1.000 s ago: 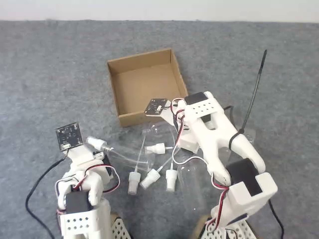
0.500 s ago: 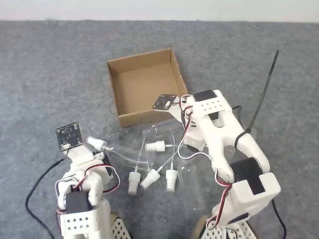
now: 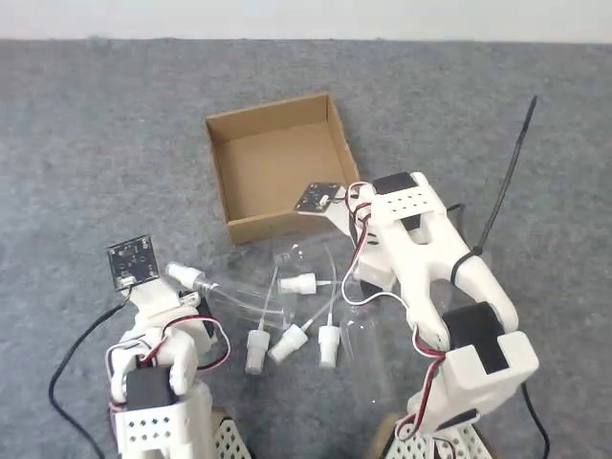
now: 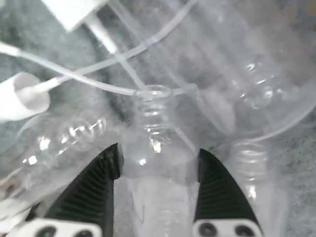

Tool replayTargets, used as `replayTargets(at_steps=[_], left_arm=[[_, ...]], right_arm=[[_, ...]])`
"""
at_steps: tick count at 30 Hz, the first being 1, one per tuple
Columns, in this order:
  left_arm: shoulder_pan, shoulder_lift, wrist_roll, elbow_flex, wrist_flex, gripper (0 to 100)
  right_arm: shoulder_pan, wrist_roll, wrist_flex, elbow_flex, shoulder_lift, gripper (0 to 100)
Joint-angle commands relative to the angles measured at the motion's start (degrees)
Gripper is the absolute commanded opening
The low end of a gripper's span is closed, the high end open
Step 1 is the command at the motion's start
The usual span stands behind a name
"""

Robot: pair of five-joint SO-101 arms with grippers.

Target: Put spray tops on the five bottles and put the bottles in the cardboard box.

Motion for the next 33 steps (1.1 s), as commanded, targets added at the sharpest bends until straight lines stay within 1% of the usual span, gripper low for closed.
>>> replayTargets(at_steps=[1,5,11,18,27,33], left_arm=[[0.00,-0.79,-0.35,-0.75,0.26,1],[0.00,-0.79,-0.35,-0.75,0.26,1],[0.00,-0.79,-0.35,-0.75,0.26,1],[0.00,-0.79,-0.35,-0.75,0.26,1],[0.00,-0.79,-0.35,-0.75,0.26,1],[0.00,-0.79,-0.35,-0.75,0.26,1]], right_arm=[[0.66,0.26,3.56,-3.52,-3.65,2.4],[0.66,-2.02,4.88,-3.16,-7.96,0.6],[-0.13,-4.75,7.43,-3.16,-14.73,0.6],[-4.00,-9.23,9.89,-3.16,-19.82,0.6],[-9.36,-18.90,10.15,-3.16,-26.86,0.6],[-9.98,-24.79,10.15,-3.25,-31.87,0.6]])
